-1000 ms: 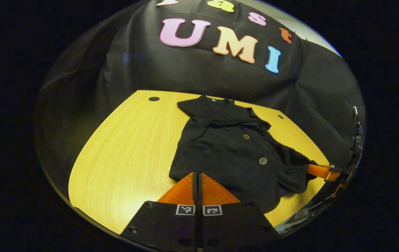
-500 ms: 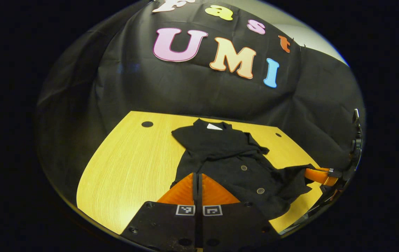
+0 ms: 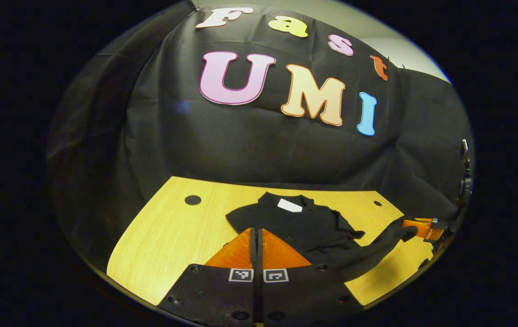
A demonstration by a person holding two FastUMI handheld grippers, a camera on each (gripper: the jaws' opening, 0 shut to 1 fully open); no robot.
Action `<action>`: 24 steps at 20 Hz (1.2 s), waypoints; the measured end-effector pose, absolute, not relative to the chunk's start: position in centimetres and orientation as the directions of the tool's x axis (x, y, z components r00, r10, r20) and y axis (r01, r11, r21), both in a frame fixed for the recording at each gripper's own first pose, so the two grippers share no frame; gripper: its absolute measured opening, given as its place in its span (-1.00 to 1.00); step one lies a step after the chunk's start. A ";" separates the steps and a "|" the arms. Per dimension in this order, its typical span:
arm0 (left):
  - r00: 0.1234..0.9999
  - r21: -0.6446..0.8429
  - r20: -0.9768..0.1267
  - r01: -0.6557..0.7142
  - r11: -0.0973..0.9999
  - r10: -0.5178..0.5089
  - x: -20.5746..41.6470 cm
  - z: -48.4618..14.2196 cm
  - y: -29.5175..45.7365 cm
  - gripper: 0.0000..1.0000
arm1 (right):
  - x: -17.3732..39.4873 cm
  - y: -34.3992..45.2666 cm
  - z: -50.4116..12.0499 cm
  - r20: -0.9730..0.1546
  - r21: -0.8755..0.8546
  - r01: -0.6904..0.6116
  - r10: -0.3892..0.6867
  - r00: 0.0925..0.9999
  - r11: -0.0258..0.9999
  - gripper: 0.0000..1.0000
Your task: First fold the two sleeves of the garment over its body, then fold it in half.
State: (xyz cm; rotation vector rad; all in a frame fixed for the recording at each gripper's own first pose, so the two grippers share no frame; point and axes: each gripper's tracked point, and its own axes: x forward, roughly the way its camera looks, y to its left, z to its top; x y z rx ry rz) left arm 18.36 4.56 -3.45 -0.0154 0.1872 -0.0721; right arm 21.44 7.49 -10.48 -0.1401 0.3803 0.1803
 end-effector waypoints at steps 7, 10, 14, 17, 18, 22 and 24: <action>0.992 0.048 -0.122 0.022 0.999 -0.016 25.3 -1.7 4.1 -1.00 | 29.8 7.0 -8.8 -0.369 -0.072 -0.235 0.193 0.909 0.969 -0.96; 0.993 0.073 -0.116 0.006 0.997 0.002 27.9 -1.9 3.9 -1.00 | 32.7 7.3 -8.9 -0.374 -0.064 -0.256 0.215 0.902 0.964 -0.96; 0.993 0.089 -0.115 -0.028 0.996 0.038 31.0 -3.4 4.0 -1.00 | 36.1 7.6 -9.2 -0.378 -0.046 -0.269 0.232 0.896 0.962 -0.96; 0.989 0.074 -0.131 -0.064 0.995 0.073 32.3 -5.3 4.5 -1.00 | 38.7 7.6 -10.2 -0.387 -0.017 -0.262 0.235 0.892 0.965 -0.96; 0.987 0.060 -0.131 -0.086 0.995 0.093 32.3 -6.0 4.8 -1.00 | 39.4 7.7 -10.7 -0.392 -0.001 -0.258 0.237 0.889 0.966 -0.96; 0.978 -0.012 -0.139 -0.159 0.987 0.156 33.8 -8.4 5.9 -1.00 | 41.7 7.4 -13.2 -0.416 0.039 -0.234 0.229 0.880 0.971 -0.96; 0.974 -0.008 -0.149 -0.174 0.985 0.171 34.3 -9.5 6.1 -1.00 | 42.3 7.4 -14.3 -0.427 0.031 -0.231 0.221 0.877 0.973 -0.96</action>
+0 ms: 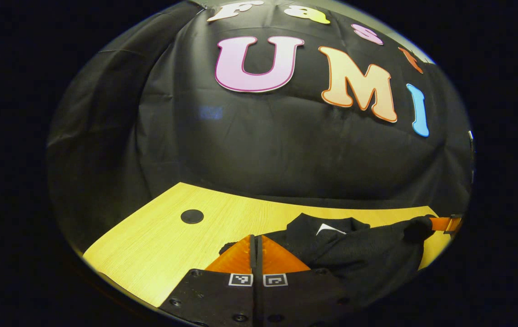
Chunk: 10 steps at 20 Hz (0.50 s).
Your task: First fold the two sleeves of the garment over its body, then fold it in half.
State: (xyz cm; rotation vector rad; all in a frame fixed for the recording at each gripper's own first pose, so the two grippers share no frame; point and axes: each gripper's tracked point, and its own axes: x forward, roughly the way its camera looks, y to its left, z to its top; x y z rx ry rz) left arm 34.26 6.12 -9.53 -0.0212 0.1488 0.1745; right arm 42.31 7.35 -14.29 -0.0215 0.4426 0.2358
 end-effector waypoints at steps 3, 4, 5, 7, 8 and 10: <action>0.973 0.000 -0.144 -0.182 0.983 0.180 34.9 -10.0 6.0 -1.00 | 42.8 7.1 -15.4 -0.438 0.006 -0.233 0.212 0.874 0.972 -0.96; 0.973 0.002 -0.143 -0.182 0.983 0.180 35.0 -10.1 6.0 -1.00 | 43.0 7.0 -15.7 -0.443 0.002 -0.232 0.209 0.872 0.973 -0.96; 0.973 0.003 -0.145 -0.183 0.983 0.182 35.0 -10.2 6.0 -1.00 | 43.0 6.9 -15.9 -0.446 0.003 -0.229 0.206 0.871 0.973 -0.96; 0.969 0.003 -0.154 -0.194 0.981 0.192 34.8 -10.4 6.2 -1.00 | 43.0 7.0 -15.8 -0.443 0.007 -0.228 0.208 0.872 0.974 -0.96; 0.967 0.005 -0.156 -0.205 0.979 0.203 34.5 -10.2 6.6 -1.00 | 43.0 7.0 -15.7 -0.437 -0.003 -0.227 0.203 0.876 0.974 -0.94; 0.964 0.006 -0.150 -0.220 0.975 0.219 34.0 -9.7 7.0 -0.94 | 42.9 7.0 -15.1 -0.419 -0.025 -0.228 0.197 0.887 0.973 -0.76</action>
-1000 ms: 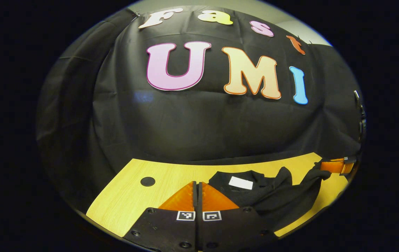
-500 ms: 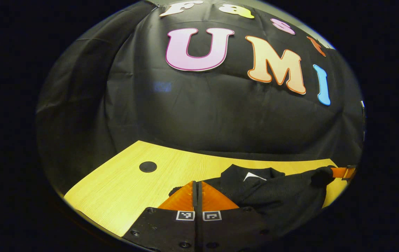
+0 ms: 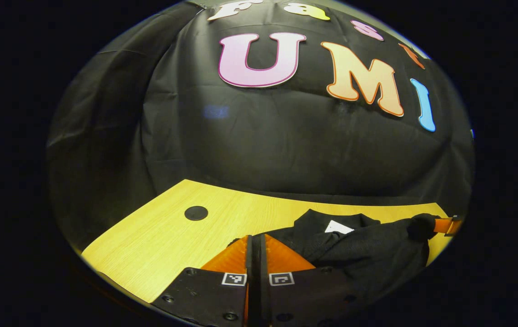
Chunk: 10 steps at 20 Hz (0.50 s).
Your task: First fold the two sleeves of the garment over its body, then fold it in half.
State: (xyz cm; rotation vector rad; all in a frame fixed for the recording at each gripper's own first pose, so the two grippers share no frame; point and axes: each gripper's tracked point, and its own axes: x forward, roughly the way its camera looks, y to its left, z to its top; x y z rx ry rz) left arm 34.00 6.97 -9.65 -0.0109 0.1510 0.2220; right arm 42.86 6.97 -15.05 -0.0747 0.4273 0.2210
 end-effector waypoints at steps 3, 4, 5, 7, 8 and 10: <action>0.968 -0.027 -0.125 -0.224 0.974 0.219 33.0 -8.1 7.3 -0.60 | 42.0 6.9 -14.0 -0.411 -0.021 -0.232 0.203 0.889 0.973 -0.10; 0.970 -0.044 -0.117 -0.218 0.975 0.212 32.7 -7.6 7.2 -0.17 | 41.8 6.8 -13.9 -0.409 -0.028 -0.223 0.192 0.892 0.974 0.15; 0.969 -0.048 -0.111 -0.228 0.972 0.222 32.0 -7.0 7.3 0.25 | 41.4 6.5 -13.4 -0.399 -0.051 -0.210 0.173 0.900 0.976 0.41; 0.970 -0.054 -0.106 -0.225 0.973 0.219 31.1 -6.6 7.4 0.74 | 40.2 6.5 -12.4 -0.368 -0.075 -0.207 0.166 0.915 0.975 0.94; 0.971 -0.055 -0.106 -0.220 0.974 0.214 30.3 -6.0 7.4 0.72 | 39.4 6.5 -11.8 -0.353 -0.076 -0.206 0.167 0.921 0.976 0.93; 0.976 -0.058 -0.093 -0.202 0.978 0.196 28.9 -5.3 7.0 0.72 | 37.3 6.4 -10.9 -0.326 -0.083 -0.194 0.157 0.932 0.978 0.97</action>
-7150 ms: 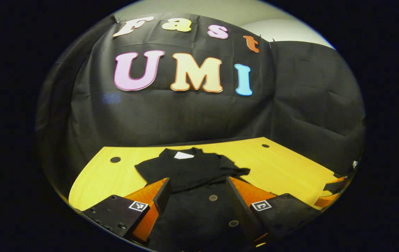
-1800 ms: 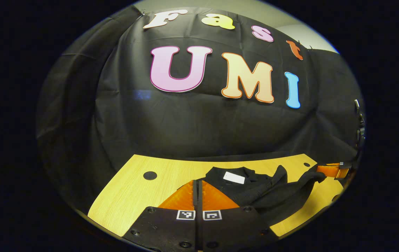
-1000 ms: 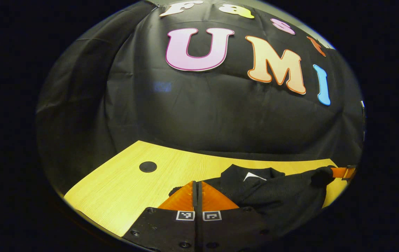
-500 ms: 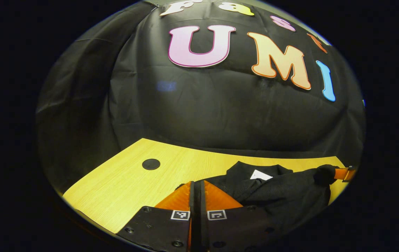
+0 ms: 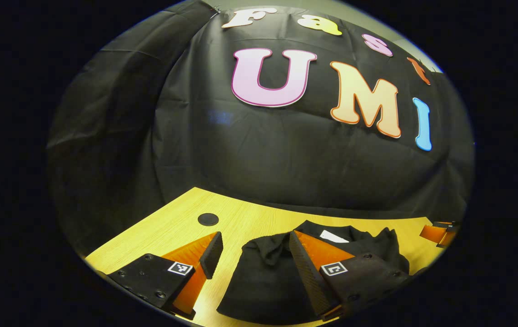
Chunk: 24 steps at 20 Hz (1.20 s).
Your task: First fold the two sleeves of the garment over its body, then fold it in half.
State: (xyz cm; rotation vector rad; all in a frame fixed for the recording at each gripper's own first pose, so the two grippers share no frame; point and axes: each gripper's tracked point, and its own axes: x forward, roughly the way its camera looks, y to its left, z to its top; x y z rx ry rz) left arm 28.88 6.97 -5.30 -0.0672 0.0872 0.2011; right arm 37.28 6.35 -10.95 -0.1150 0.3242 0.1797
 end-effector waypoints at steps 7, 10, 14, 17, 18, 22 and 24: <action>0.994 -0.070 -0.017 -0.109 0.992 0.108 22.7 -1.0 4.6 0.73 | 28.0 5.4 -8.3 -0.261 -0.080 -0.140 0.115 0.958 0.987 0.97; 0.998 -0.057 0.001 -0.065 0.996 0.065 19.2 0.1 3.9 0.72 | 23.6 5.0 -7.6 -0.229 -0.066 -0.125 0.107 0.968 0.990 0.96; 0.999 -0.045 0.013 -0.038 0.998 0.038 14.6 0.2 3.5 0.67 | 17.7 4.9 -7.2 -0.175 -0.044 -0.099 0.090 0.980 0.994 0.95; 1.000 -0.058 0.007 -0.005 0.998 0.005 11.4 -0.2 2.4 0.67 | 13.7 5.2 -7.4 -0.160 -0.041 -0.085 0.077 0.984 0.996 0.94; 1.000 -0.059 0.005 0.005 0.998 -0.005 10.6 -0.3 2.2 0.72 | 12.7 5.4 -7.2 -0.155 -0.040 -0.081 0.074 0.985 0.996 0.94; 0.999 -0.062 0.034 0.036 0.997 -0.034 8.6 1.9 2.4 0.66 | 9.5 5.8 -5.8 -0.104 -0.026 -0.059 0.056 0.993 0.998 0.94; 0.997 -0.071 0.067 0.052 0.996 -0.047 7.5 3.7 2.6 0.66 | 8.2 5.9 -5.0 -0.081 -0.024 -0.042 0.040 0.996 0.999 0.86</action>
